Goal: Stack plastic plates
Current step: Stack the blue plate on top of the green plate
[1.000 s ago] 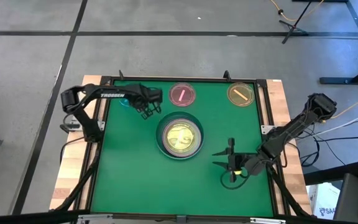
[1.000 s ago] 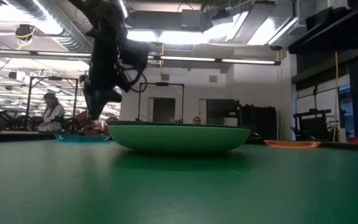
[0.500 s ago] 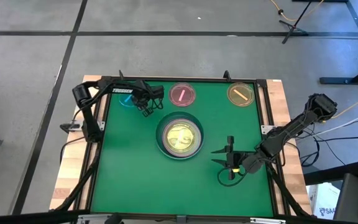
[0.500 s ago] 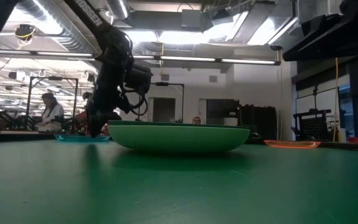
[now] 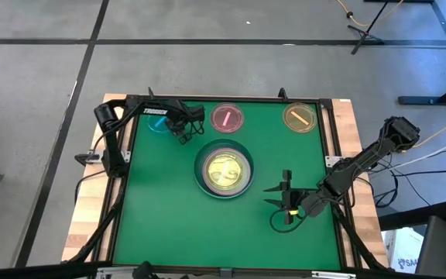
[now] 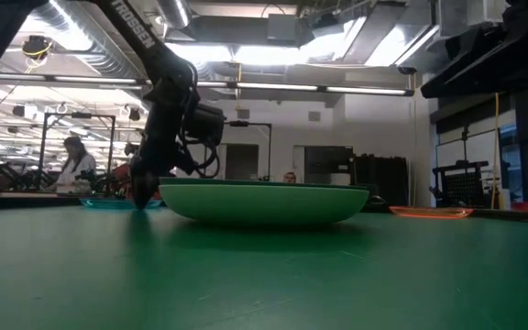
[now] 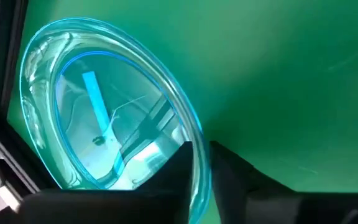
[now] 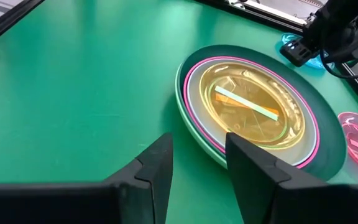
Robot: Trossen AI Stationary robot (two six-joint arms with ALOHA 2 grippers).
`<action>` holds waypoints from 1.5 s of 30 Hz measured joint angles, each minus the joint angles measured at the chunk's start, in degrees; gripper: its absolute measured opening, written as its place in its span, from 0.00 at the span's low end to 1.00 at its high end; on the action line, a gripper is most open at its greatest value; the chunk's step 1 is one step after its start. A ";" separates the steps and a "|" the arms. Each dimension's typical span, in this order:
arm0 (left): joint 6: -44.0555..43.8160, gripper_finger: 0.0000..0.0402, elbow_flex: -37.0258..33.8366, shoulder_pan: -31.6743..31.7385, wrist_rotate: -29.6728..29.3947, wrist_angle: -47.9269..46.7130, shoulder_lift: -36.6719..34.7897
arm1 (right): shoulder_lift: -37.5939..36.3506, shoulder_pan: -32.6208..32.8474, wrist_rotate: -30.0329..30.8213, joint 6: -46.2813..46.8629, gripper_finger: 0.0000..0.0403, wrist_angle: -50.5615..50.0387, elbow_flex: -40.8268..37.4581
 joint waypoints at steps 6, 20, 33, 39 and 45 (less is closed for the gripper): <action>-0.17 0.02 -0.03 -1.21 -1.58 -1.72 -0.34 | 0.00 0.00 0.00 0.07 0.35 -0.01 0.00; -3.48 0.01 -0.01 -16.30 -6.89 -5.86 -17.13 | 0.02 0.00 0.02 0.44 0.35 -0.47 0.00; -6.36 0.01 -0.01 -34.11 -5.34 9.44 -24.23 | 0.02 0.00 0.02 0.52 0.35 0.23 0.00; -6.19 0.01 -0.01 -39.70 -3.14 21.38 -23.17 | 0.02 0.00 0.02 0.52 0.35 0.19 0.00; -4.99 0.01 -0.01 -43.93 -2.81 29.59 -21.66 | 0.02 0.00 0.02 0.50 0.35 0.15 0.00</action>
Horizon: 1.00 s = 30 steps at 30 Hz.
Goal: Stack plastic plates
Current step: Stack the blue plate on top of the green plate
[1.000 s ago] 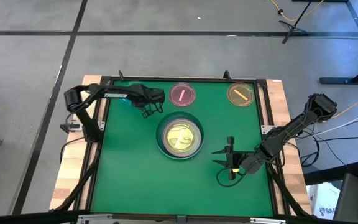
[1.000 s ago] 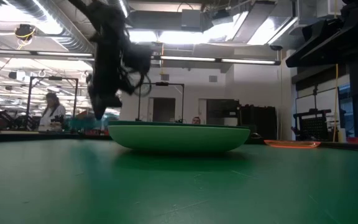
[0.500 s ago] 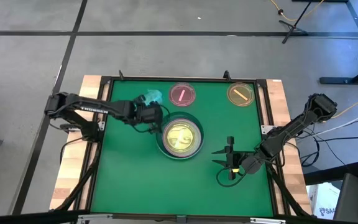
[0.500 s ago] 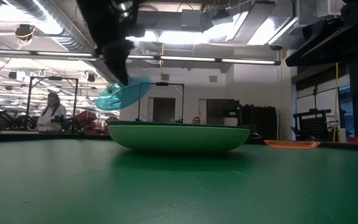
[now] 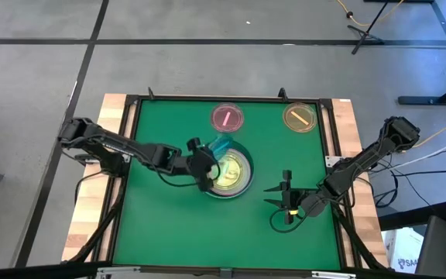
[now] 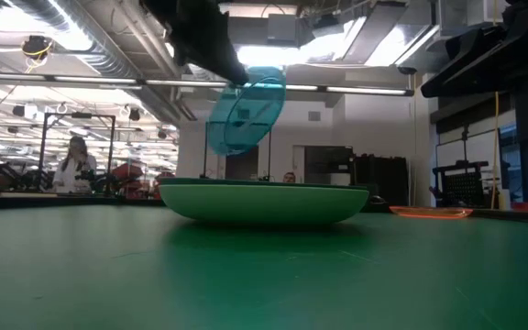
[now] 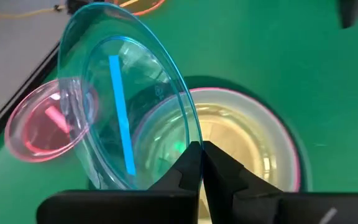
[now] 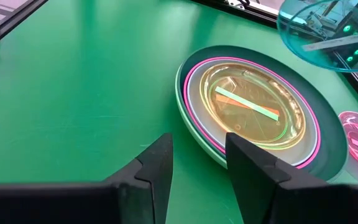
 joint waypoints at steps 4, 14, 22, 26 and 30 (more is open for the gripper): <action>0.46 0.01 0.00 -2.20 0.05 2.98 2.02 | 0.00 0.00 0.02 -0.23 0.35 0.00 0.00; 0.47 0.02 0.00 -5.23 3.17 6.93 7.86 | 0.00 0.00 0.02 -0.31 0.35 -0.02 0.00; 0.42 0.02 0.01 -5.37 3.99 7.30 9.28 | 0.00 0.00 0.02 -0.31 0.35 -0.02 0.00; 0.40 0.02 0.02 -5.18 5.83 7.24 9.25 | 0.00 0.00 0.02 -0.31 0.35 -0.03 0.00; -0.02 0.04 0.02 -4.59 7.03 7.06 9.25 | 0.00 0.00 0.02 -0.31 0.35 -0.04 0.00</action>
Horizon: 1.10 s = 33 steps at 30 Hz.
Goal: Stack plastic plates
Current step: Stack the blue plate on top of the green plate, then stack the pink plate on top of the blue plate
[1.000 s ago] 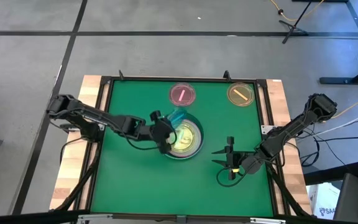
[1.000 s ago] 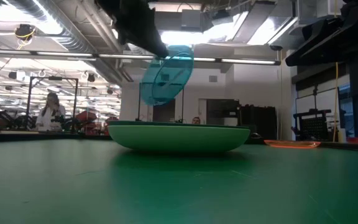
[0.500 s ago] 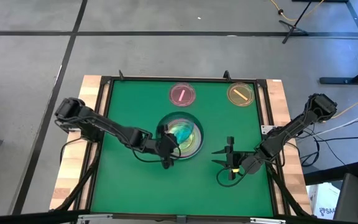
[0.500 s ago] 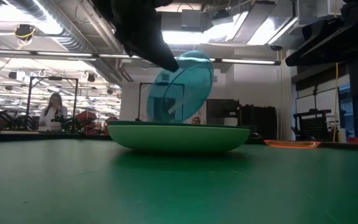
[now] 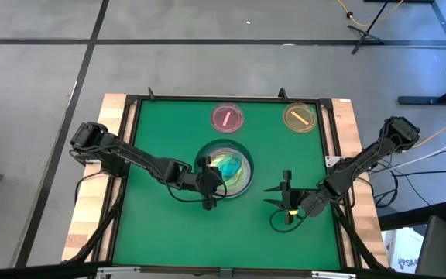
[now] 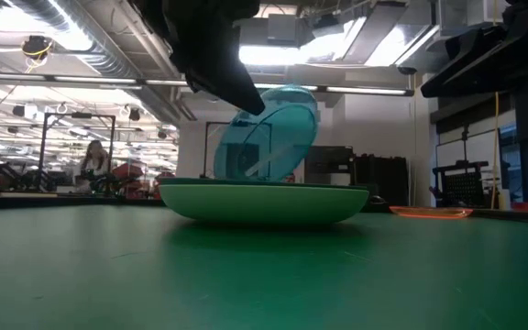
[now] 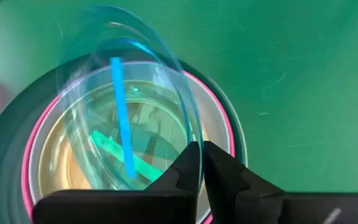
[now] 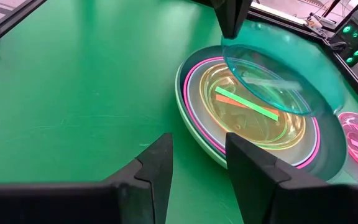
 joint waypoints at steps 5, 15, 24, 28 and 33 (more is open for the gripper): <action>-0.04 0.10 0.00 0.53 0.17 -0.68 0.00 | 0.02 0.00 0.00 0.00 0.35 0.00 0.00; -1.22 0.21 0.00 1.79 0.54 -5.97 -0.03 | 0.01 0.00 0.00 0.00 0.35 0.00 0.00; 1.51 0.23 0.02 7.06 2.19 -5.55 -3.11 | 0.02 0.00 0.02 -0.28 0.35 0.42 0.00; 1.02 0.24 0.02 11.83 4.54 -5.70 -3.34 | 0.02 0.00 1.20 -0.50 0.35 0.48 0.00; 0.06 0.31 0.04 18.31 7.02 -6.00 -2.83 | 0.02 0.00 2.03 -1.29 0.35 0.48 0.00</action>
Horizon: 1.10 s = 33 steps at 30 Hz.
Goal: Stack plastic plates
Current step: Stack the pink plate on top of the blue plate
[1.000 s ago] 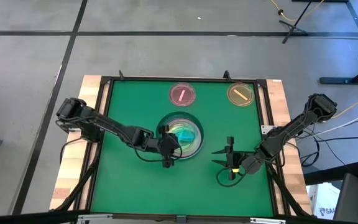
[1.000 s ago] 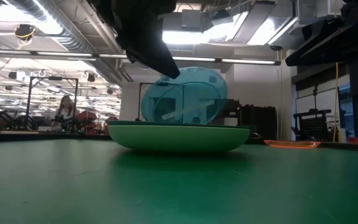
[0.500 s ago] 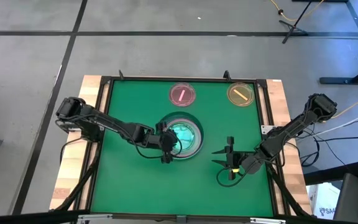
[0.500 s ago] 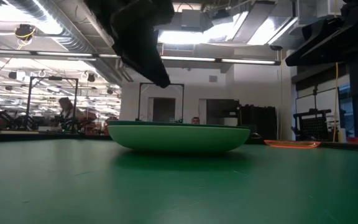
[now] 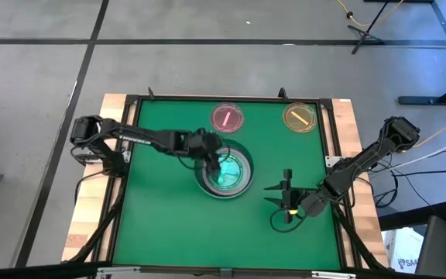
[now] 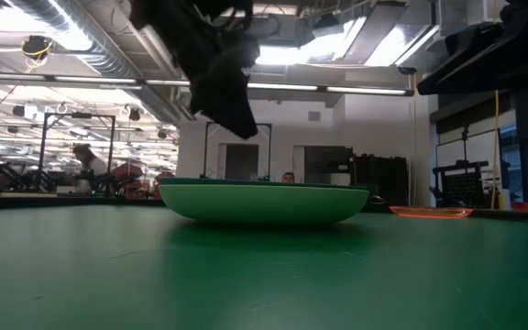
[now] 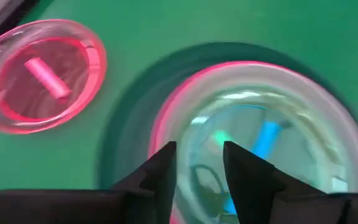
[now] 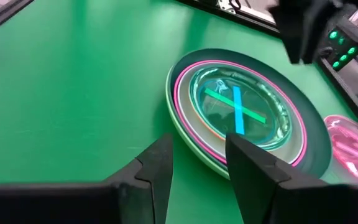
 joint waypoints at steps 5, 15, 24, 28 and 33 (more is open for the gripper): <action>-2.91 0.34 0.00 6.17 -0.63 0.20 -0.01 | 0.00 0.00 1.16 -2.10 0.35 0.02 0.00; -5.60 0.34 0.00 15.99 -0.66 0.90 0.26 | 0.00 -4.28 0.12 -1.29 0.35 -0.02 0.00; -7.10 0.34 0.00 23.26 -0.15 1.23 1.53 | 0.00 -6.84 -2.18 0.92 0.35 -0.15 0.00; -7.34 0.34 0.00 26.56 2.46 2.81 3.78 | 0.00 -6.84 -2.19 0.90 0.35 -0.09 -0.02; -8.58 0.34 0.00 29.87 6.99 6.58 7.39 | 0.00 -6.84 -2.02 -0.52 0.35 -0.07 -0.02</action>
